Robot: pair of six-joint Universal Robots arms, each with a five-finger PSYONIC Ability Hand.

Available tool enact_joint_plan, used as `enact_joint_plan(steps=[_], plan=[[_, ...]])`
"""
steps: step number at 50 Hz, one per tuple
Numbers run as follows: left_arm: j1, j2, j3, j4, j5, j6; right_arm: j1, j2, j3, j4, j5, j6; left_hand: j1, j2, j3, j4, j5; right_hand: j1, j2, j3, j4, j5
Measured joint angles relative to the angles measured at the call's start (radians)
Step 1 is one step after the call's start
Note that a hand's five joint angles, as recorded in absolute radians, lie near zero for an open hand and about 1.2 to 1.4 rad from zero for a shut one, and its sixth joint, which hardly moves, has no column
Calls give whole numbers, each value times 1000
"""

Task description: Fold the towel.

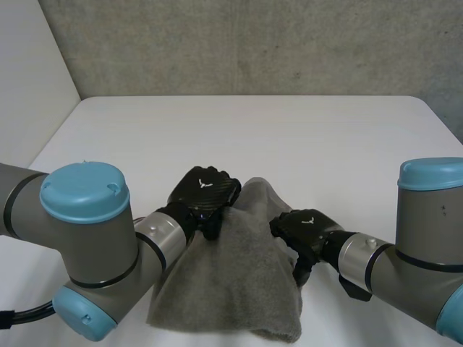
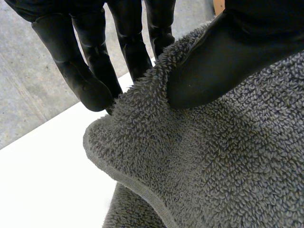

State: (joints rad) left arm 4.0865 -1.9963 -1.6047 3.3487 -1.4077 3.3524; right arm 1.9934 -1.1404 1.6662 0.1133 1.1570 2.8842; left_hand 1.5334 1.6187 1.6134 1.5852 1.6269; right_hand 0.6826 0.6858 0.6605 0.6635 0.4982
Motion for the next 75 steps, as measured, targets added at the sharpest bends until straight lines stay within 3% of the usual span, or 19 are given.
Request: enact_joint_plan(steps=[1, 4, 7, 18, 26, 31, 38, 49, 51, 53, 55, 56, 62, 69, 75], plan=[[1, 0, 1, 0, 0, 0, 1, 3, 0, 2, -1, 0, 0, 0, 0, 0, 0, 58, 61, 77, 78, 76], [4, -1, 11, 2, -1, 1, 7, 27, -8, 8, -3, 3, 0, 0, 0, 0, 0, 532, 541, 549, 551, 542], [10, -1, 28, 4, -3, 2, 10, 48, -24, 14, -10, 17, 0, 0, 0, 0, 0, 621, 620, 668, 670, 653], [29, 6, 194, 6, -17, 56, -3, 27, -204, -7, -21, 146, 0, 0, 0, 0, 0, 622, 620, 672, 674, 653], [28, 81, 413, 42, -143, 42, 6, -189, -358, -267, 185, 162, 0, 0, 0, 0, 0, 630, 620, 675, 674, 653], [30, 152, 408, 96, -197, -17, 37, -259, -357, -360, 236, 147, 0, 0, 0, 0, 0, 629, 620, 675, 674, 653], [55, 196, 254, 110, -201, -46, 136, -220, -340, -271, 180, 61, 0, 0, 0, 0, 0, 629, 620, 675, 674, 653], [231, 184, -88, 73, -169, 20, 308, 34, -338, -41, 65, -36, 0, 0, -8, 0, 0, 628, 619, 676, 675, 653], [249, 184, -128, 71, -159, 48, 322, 60, -342, -32, 55, -35, 0, 0, -8, 0, 0, 469, 456, 502, 497, 491], [260, 185, -158, 70, -151, 76, 331, 78, -346, -28, 50, -34, -149, -180, -198, -195, -187, 215, 199, 250, 244, 236], [267, 192, -183, 67, -144, 110, 334, 88, -351, -29, 51, -32, -501, -541, -550, -542, -532, -161, -184, -122, -128, -185], [268, 204, -193, 63, -141, 130, 333, 88, -352, -31, 58, -29, -781, -822, -834, -844, -842, -358, -372, -322, -327, -379], [252, 257, -174, 49, -141, 154, 302, 43, -344, -42, 128, -25, -1195, -1276, -1291, -1251, -1319, -449, -444, -419, -408, -439], [162, 267, -108, 49, -141, 152, 214, -43, -283, -52, 231, -24, -1253, -1349, -1356, -1308, -1389, -449, -444, -419, -408, -439], [75, 192, -54, 39, -137, 157, 167, -69, -222, -36, 247, -76, -1249, -1337, -1339, -1305, -1350, -453, -444, -419, -408, -439]])
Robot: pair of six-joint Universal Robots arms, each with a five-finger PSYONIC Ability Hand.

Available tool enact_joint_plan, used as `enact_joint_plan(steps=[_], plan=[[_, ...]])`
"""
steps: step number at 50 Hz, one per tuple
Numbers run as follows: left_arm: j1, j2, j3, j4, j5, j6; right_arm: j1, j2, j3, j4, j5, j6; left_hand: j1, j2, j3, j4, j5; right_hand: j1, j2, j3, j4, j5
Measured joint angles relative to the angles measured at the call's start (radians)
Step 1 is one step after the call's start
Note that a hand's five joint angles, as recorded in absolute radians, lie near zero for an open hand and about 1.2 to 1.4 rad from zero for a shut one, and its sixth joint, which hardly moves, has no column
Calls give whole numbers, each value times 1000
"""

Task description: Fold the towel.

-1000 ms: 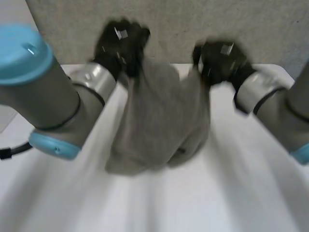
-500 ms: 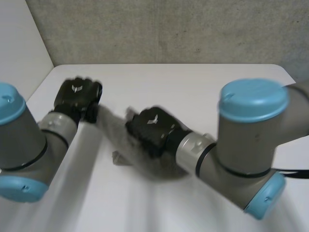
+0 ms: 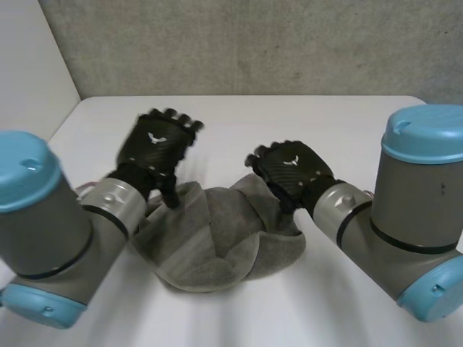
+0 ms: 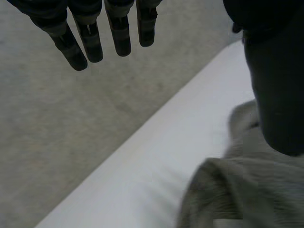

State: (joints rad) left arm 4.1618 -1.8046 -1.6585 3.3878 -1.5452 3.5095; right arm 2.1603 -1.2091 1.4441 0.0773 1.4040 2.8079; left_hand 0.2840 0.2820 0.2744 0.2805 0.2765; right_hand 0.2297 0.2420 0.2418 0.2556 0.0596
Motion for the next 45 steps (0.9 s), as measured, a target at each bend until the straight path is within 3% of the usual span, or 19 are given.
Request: enact_joint_plan(steps=[13, 26, 34, 36, 40, 45], plan=[[-74, -76, -55, -163, 2, 19, -49, 13, 162, 7, -20, -281, 186, 186, 198, 190, 202, 0, 0, 0, 0, 0], [-119, -43, -174, -176, -9, 7, -109, 102, 160, -26, -70, -285, 184, 184, 196, 188, 195, 55, 29, 25, 15, 56], [-138, -146, -154, -140, -71, 11, -103, 179, 122, -81, -61, -253, 265, 264, 269, 261, 270, 340, 325, 323, 306, 334], [-136, -160, -144, -125, -92, 13, -102, 194, 111, -88, -60, -241, 416, 414, 428, 424, 413, 510, 500, 484, 470, 498], [-129, -181, -115, -90, -136, 19, -100, 224, 73, -94, -58, -199, 930, 922, 932, 929, 913, 1021, 1014, 1027, 1017, 1031], [-123, -187, -79, -71, -158, 23, -100, 241, 26, -95, -59, -161, 1119, 1155, 1181, 1165, 1136, 1064, 1043, 1088, 1084, 1085]])
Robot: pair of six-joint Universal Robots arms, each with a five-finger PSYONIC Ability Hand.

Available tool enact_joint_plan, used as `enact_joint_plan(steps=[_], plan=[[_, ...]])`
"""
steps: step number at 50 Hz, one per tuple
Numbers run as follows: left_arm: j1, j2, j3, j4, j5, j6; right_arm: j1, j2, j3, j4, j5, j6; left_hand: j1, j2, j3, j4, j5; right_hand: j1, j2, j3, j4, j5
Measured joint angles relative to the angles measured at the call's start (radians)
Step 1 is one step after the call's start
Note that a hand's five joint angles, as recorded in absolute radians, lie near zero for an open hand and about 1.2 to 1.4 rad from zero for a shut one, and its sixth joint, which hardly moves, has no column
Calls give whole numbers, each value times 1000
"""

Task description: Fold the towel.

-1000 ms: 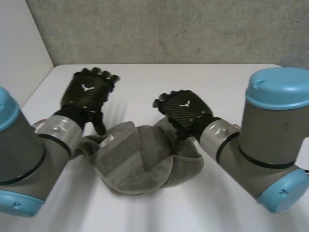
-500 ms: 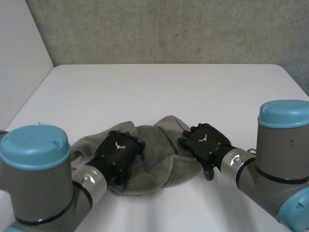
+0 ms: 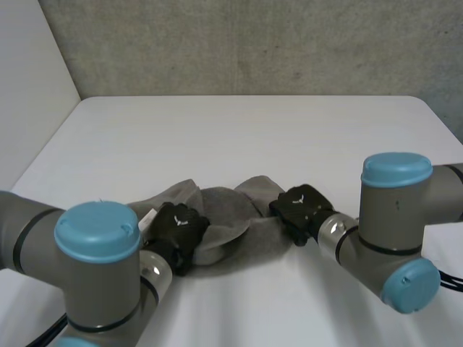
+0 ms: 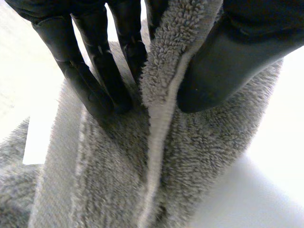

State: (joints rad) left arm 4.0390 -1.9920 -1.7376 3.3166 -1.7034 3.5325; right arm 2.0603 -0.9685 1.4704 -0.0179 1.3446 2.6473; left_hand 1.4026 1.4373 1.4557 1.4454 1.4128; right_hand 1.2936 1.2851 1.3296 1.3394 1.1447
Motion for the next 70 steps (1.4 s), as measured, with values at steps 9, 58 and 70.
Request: enact_joint_plan(steps=[9, 58, 70], plan=[[37, 2, 270, 15, -1, 39, 1, -27, -263, -56, 13, 26, 29, 46, 88, 76, 58, 9, 9, 4, 0, 0], [199, 153, -99, 55, 116, 76, 13, -190, 83, 132, 24, -215, -575, -599, -620, -612, -580, -799, -786, -826, -836, -844], [190, 198, -120, 46, 107, 74, -112, -255, 138, 61, -37, -38, -905, -941, -973, -947, -942, -859, -855, -893, -911, -921]])
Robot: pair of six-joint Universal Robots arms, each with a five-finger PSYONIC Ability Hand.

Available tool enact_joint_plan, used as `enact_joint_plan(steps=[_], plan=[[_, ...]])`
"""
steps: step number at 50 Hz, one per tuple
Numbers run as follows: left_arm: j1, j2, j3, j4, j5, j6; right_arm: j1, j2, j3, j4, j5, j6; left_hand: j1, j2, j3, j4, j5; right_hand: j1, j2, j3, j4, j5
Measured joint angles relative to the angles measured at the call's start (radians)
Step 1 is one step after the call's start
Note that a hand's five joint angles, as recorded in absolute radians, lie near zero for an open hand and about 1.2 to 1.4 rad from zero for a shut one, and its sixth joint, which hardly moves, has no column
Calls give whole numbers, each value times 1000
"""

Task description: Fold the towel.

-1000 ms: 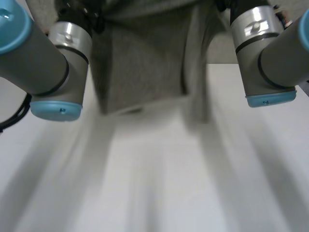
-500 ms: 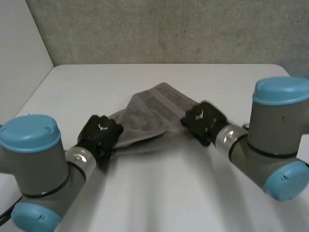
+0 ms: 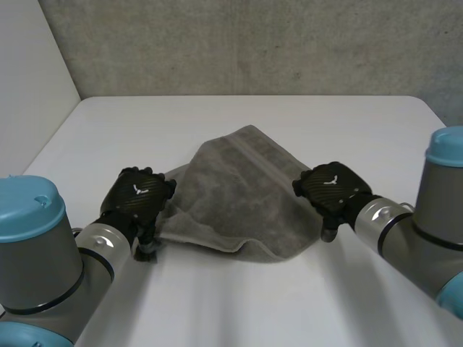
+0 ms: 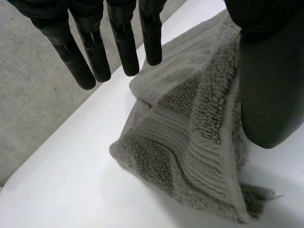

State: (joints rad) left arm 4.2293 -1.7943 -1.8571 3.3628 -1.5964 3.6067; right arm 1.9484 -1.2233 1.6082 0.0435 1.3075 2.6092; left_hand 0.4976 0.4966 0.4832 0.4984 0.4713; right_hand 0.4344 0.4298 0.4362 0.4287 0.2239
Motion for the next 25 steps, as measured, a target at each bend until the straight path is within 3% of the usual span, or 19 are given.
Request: enact_joint_plan(steps=[11, 16, 25], plan=[[-2, 10, -43, 0, -4, 0, -80, 29, 23, -22, -98, 51, 1, 1, 4, 1, 11, -69, -64, -66, -77, -81], [-8, 24, -58, 1, -4, 0, -138, 63, 5, -84, -116, 37, 107, 108, 123, 107, 138, -69, -63, -66, -77, -71], [-16, 27, -63, 9, -3, 0, -206, 194, -116, -111, -171, -143, 186, 190, 205, 187, 218, -55, -60, -64, -52, 1]])
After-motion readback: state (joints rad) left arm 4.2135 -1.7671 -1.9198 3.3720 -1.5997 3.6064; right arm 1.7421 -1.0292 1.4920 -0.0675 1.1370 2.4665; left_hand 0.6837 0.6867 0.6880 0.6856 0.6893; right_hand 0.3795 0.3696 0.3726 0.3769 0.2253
